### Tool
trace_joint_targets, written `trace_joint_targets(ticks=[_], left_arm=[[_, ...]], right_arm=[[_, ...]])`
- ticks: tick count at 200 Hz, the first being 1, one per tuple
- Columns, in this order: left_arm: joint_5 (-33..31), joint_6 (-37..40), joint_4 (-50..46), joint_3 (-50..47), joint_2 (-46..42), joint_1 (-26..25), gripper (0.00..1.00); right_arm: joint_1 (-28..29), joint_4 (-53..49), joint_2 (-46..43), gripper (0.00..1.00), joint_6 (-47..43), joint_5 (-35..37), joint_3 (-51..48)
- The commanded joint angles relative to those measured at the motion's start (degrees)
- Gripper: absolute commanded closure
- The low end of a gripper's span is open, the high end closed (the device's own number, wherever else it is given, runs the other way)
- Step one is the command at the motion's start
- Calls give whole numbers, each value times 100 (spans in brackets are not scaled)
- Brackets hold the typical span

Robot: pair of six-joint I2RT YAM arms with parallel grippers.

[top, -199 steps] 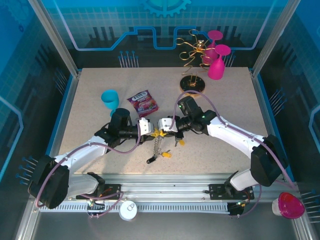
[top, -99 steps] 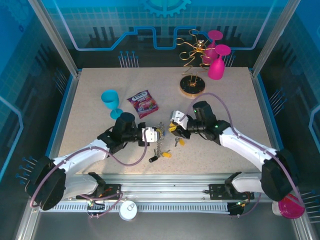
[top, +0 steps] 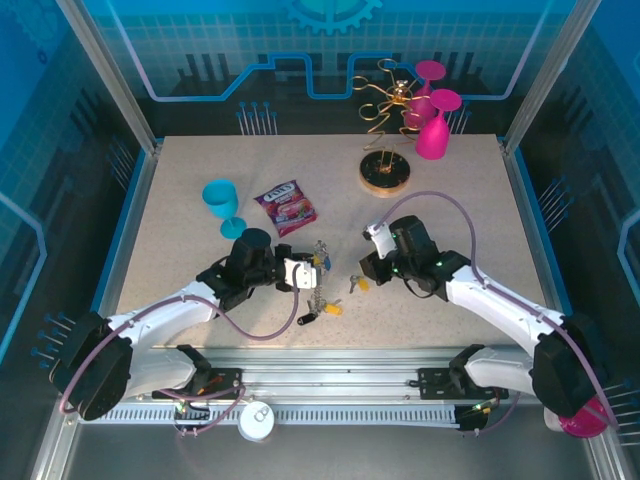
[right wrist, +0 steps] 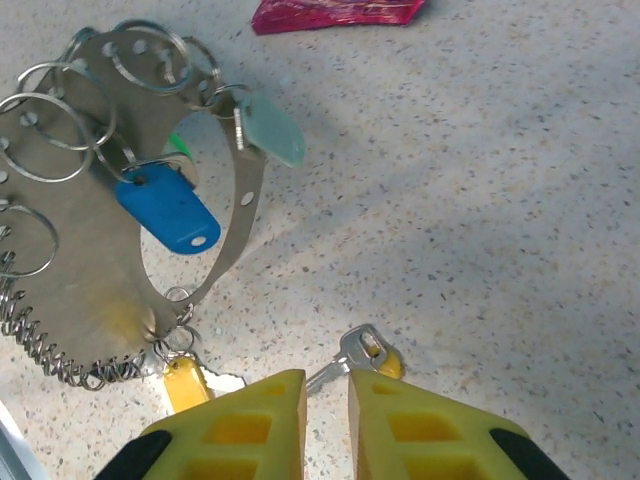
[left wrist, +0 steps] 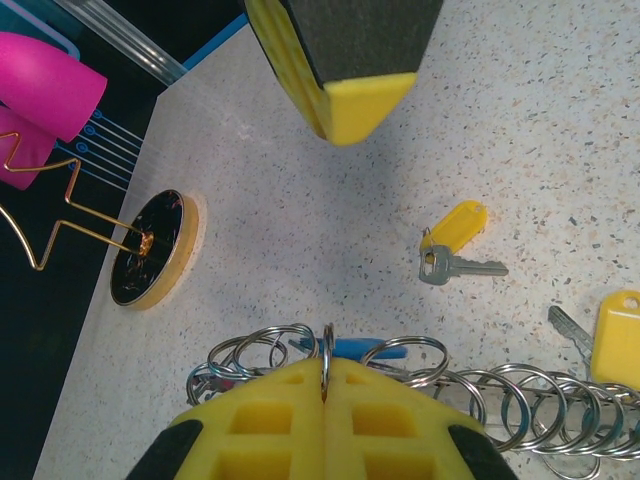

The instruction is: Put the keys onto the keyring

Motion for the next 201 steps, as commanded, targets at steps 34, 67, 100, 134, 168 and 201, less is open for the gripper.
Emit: trace_joint_targets(ticks=[34, 67, 100, 134, 168, 201], left_arm=[[608, -627, -856, 558, 138, -4, 100], [857, -937, -1045, 661, 204, 15, 100], [979, -1088, -1045, 731, 263, 23, 100], [1010, -1139, -1064, 744, 272, 20, 100], [1018, -1179, -1051, 744, 263, 26, 100], [1004, -1265, -1042, 744, 264, 50, 100]], right_arm=[[531, 1455, -270, 83, -2975, -1381, -347], [600, 1843, 9, 83, -4072, -1557, -281], [625, 2275, 364, 82, -4459, -1800, -275], [644, 2507, 556, 82, -4613, -1999, -284], [648, 2636, 658, 90, -4660, -1983, -256], [639, 2809, 676, 100, -4576, -2004, -309]])
